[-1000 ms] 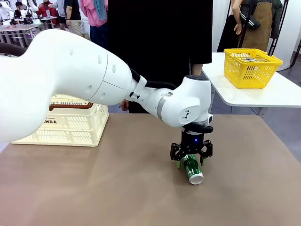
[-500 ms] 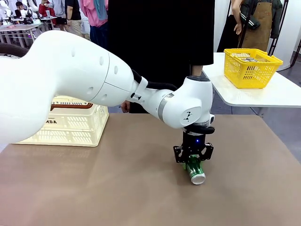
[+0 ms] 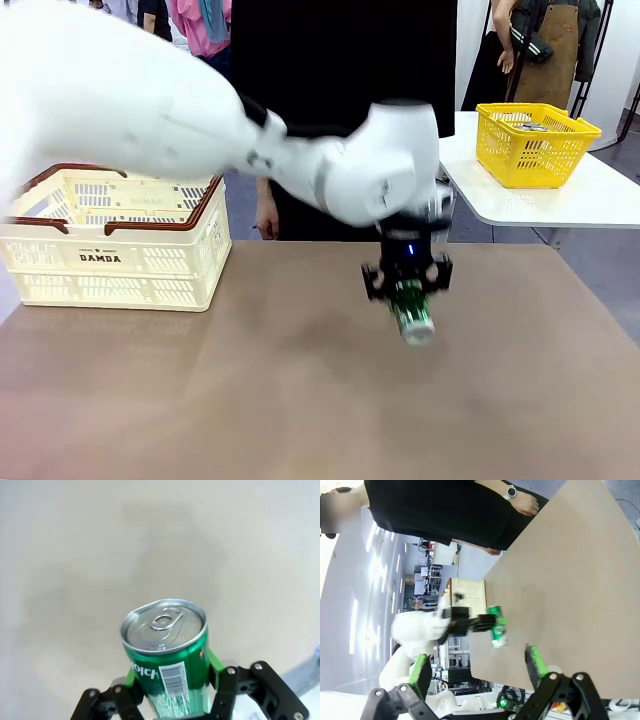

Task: Place the drinks into the Shopping basket.
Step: Pick up one drink and place it into the Shopping basket.

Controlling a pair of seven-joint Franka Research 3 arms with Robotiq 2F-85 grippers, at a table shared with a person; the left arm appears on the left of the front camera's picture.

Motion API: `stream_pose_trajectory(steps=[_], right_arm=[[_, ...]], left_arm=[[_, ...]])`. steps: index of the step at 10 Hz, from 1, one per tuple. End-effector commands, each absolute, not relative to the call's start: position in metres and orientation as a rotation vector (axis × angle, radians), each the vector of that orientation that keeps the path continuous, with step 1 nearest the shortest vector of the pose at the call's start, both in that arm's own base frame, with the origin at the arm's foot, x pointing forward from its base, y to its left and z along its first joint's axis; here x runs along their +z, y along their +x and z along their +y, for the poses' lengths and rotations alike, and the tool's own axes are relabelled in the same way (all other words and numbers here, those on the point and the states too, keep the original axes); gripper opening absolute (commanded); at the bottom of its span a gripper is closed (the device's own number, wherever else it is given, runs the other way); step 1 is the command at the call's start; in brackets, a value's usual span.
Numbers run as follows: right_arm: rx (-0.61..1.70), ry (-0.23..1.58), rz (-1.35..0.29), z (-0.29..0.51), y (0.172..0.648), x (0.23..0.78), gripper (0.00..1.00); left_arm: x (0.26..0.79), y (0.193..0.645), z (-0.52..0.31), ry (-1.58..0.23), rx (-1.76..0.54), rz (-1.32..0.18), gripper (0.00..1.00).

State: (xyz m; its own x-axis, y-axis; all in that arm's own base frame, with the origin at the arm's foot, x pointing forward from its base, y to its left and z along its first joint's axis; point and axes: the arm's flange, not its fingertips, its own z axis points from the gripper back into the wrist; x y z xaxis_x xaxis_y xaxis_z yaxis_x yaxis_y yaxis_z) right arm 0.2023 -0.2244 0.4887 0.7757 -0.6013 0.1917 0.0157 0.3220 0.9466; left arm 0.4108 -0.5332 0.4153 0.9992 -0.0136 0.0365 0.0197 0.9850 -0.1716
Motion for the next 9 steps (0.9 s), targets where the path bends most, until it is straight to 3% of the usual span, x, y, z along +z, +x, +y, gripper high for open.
stream_pose_trajectory(steps=[1, 4, 5, 6, 9], right_arm=[[-0.414, 1.200, -0.615, -0.226, 0.204, 0.490, 1.00], [-0.414, 1.200, -0.615, -0.226, 0.204, 0.490, 1.00], [-0.414, 1.200, -0.615, -0.226, 0.204, 0.490, 1.00], [-0.414, 1.200, -0.615, -0.226, 0.204, 0.490, 1.00], [-0.414, 1.200, -0.615, -0.226, 0.204, 0.490, 1.00]], left_arm=[[0.510, 0.373, -0.479, -0.161, -0.167, -0.055, 0.00], [0.587, 0.340, -0.445, -0.162, -0.293, -0.102, 0.00], [0.594, 0.340, -0.432, -0.220, -0.201, -0.096, 0.00], [0.596, 0.334, -0.461, -0.144, -0.277, -0.097, 0.00], [0.596, 0.334, -0.461, -0.144, -0.277, -0.097, 0.00]])
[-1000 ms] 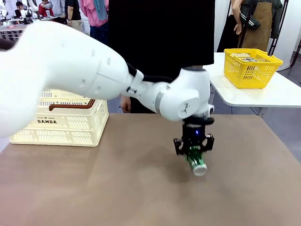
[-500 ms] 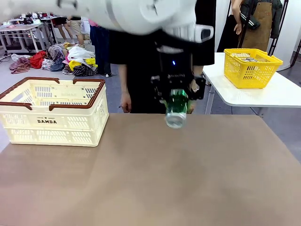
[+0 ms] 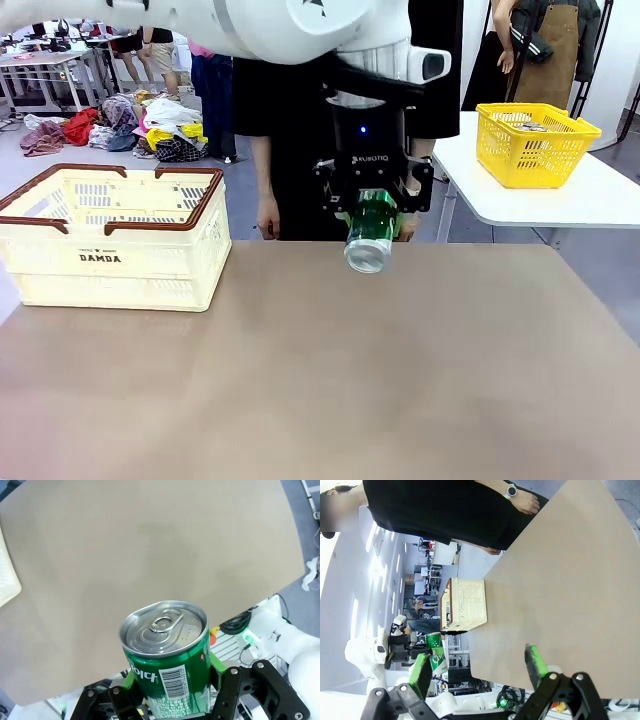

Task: Place the drinks into the Shopping basket.
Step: Pick up one drink and place it into the Shopping basket.

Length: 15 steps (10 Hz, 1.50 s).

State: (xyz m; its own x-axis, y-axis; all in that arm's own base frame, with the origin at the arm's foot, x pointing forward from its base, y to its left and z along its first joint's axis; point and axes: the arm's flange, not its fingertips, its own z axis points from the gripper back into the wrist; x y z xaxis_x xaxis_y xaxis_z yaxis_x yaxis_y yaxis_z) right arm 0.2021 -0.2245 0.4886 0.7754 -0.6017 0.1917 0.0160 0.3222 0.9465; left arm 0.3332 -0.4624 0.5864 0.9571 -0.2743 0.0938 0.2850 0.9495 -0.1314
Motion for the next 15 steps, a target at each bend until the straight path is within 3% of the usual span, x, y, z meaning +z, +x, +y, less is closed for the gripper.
stream_pose_trajectory(steps=[1, 2, 4, 9, 11, 14, 15], right_arm=[[-0.414, 1.200, -0.615, -0.226, 0.204, 0.490, 1.00], [-0.414, 1.200, -0.615, -0.226, 0.204, 0.490, 1.00], [-0.414, 1.200, -0.615, -0.226, 0.204, 0.490, 1.00], [-0.414, 1.200, -0.615, -0.226, 0.204, 0.490, 1.00], [-0.414, 1.200, -0.615, -0.226, 0.204, 0.490, 1.00], [-0.414, 1.200, -0.615, -0.226, 0.204, 0.490, 1.00], [-0.414, 1.200, -0.615, -0.226, 0.204, 0.490, 1.00]], left_arm=[[0.596, 0.334, -0.461, -0.144, -0.277, -0.097, 0.00], [0.586, 0.333, -0.462, -0.145, -0.285, -0.075, 0.00], [0.619, 0.377, -0.406, -0.238, -0.284, -0.191, 0.00], [0.639, 0.503, -0.115, -0.335, 0.075, -0.155, 0.00], [0.635, 0.511, -0.016, -0.291, 0.111, -0.116, 0.00], [0.625, 0.513, 0.038, -0.445, 0.270, -0.244, 0.00], [0.619, 0.516, 0.045, -0.320, 0.206, -0.139, 0.00]])
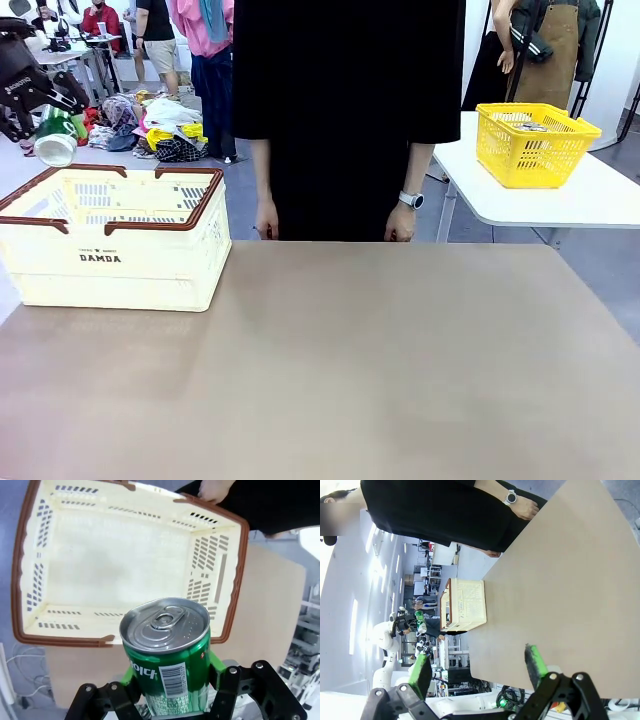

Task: Place the drinks into the Shopping basket.
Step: Pick up one drink and place it into the Shopping basket.

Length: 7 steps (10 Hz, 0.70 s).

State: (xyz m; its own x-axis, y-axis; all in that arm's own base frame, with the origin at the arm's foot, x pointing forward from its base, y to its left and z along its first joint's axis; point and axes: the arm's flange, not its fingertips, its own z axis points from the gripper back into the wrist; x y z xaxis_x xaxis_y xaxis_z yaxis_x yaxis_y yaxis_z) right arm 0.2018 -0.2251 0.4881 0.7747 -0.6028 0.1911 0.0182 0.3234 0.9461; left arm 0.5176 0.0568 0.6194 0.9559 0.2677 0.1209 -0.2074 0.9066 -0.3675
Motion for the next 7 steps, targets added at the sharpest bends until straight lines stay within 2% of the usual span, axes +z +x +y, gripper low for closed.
stream_pose_trajectory(steps=[1, 4, 6, 7], right_arm=[[-0.414, 1.200, -0.615, -0.226, 0.204, 0.490, 1.00], [-0.414, 1.200, -0.615, -0.226, 0.204, 0.490, 1.00], [-0.414, 1.200, -0.615, -0.226, 0.204, 0.490, 1.00], [-0.414, 1.200, -0.615, -0.226, 0.204, 0.490, 1.00]], left_arm=[[0.619, 0.516, 0.045, -0.320, 0.206, -0.139, 0.00], [0.615, 0.518, 0.047, -0.339, 0.221, -0.145, 0.00], [0.572, 0.571, 0.015, -0.290, 0.016, -0.075, 0.00], [0.555, 0.581, 0.011, -0.258, -0.008, -0.103, 0.00]])
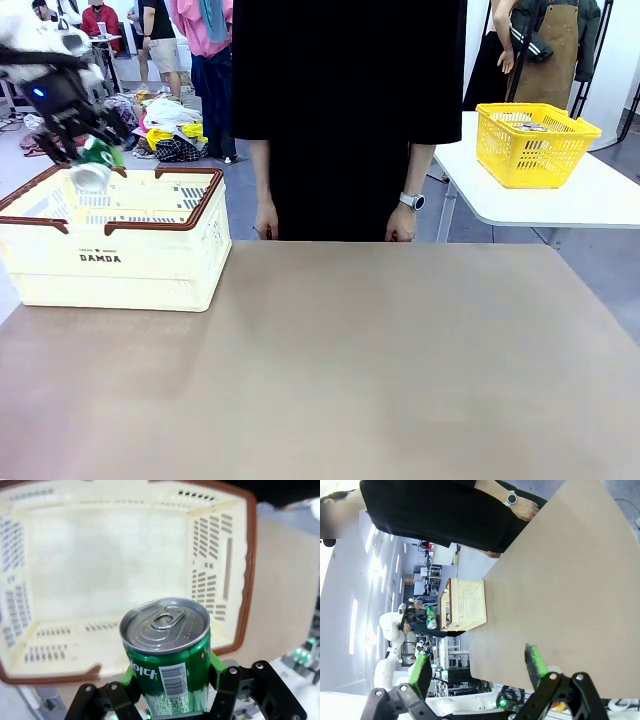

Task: Place the drinks into the Shopping basket.
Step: Pick up one drink and place it into the Shopping basket.

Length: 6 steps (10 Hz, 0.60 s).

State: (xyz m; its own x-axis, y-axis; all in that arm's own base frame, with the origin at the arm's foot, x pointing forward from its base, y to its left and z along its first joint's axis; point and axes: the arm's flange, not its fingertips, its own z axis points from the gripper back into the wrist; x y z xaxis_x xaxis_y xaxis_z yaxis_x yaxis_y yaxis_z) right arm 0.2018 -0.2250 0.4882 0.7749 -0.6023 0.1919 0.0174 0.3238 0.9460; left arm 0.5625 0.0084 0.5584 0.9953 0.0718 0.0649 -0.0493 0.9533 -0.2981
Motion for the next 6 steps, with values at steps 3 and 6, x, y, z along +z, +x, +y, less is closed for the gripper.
stream_pose_trajectory(steps=[3, 6], right_arm=[[-0.414, 1.200, -0.615, -0.226, 0.204, 0.490, 1.00], [-0.414, 1.200, -0.615, -0.226, 0.204, 0.490, 1.00]], left_arm=[[0.518, 0.592, 0.007, -0.198, -0.011, -0.073, 0.00], [0.475, 0.610, 0.005, -0.191, 0.040, 0.014, 0.00]])
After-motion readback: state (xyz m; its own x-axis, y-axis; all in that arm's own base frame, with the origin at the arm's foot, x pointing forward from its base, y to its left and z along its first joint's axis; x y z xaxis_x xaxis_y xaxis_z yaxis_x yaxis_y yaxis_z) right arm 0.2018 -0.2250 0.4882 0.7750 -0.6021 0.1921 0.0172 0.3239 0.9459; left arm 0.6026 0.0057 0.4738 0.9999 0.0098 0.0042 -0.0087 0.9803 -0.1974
